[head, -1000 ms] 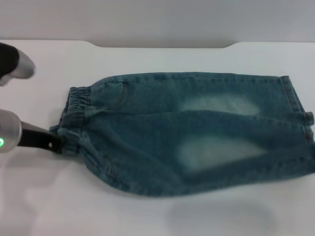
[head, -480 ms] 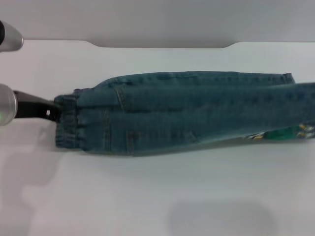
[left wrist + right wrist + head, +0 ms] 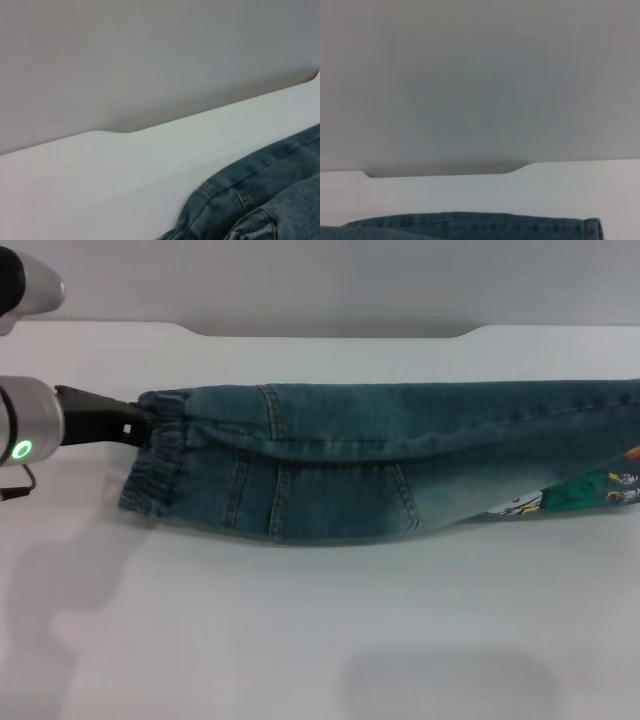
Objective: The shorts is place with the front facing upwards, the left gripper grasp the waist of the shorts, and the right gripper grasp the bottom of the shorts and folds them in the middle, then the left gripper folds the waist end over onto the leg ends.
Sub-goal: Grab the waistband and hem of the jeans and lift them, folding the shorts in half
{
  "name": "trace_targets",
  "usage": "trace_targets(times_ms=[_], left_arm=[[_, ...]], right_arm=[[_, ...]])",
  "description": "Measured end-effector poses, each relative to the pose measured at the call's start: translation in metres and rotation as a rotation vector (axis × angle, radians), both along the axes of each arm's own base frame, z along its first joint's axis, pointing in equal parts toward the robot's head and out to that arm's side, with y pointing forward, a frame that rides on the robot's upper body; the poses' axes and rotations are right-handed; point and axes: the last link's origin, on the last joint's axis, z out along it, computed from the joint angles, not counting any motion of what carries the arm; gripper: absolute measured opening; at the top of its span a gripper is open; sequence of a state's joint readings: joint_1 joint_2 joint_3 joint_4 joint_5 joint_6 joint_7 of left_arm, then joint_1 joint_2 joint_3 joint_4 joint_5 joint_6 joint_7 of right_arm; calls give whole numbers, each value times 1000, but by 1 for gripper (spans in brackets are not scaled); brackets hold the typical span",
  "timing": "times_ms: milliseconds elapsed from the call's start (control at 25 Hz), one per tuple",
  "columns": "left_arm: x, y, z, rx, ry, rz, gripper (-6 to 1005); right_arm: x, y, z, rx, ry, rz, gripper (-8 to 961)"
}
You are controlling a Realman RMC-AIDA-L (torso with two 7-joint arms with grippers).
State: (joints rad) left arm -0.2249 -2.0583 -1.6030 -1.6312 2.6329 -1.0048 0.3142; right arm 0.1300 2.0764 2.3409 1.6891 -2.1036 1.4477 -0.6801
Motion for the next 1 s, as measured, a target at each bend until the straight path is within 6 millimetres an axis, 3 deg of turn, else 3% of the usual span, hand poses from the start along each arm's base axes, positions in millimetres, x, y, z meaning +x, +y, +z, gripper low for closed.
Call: trace_targets(times_ms=[520,1000], left_arm=[[6,16,-5,30,-27,-50,83],[8,33,-21,79,-44,-101,86]], right_arm=[[10,13,7,84,-49,16,127],[35,43,-8,132,-90,31,153]])
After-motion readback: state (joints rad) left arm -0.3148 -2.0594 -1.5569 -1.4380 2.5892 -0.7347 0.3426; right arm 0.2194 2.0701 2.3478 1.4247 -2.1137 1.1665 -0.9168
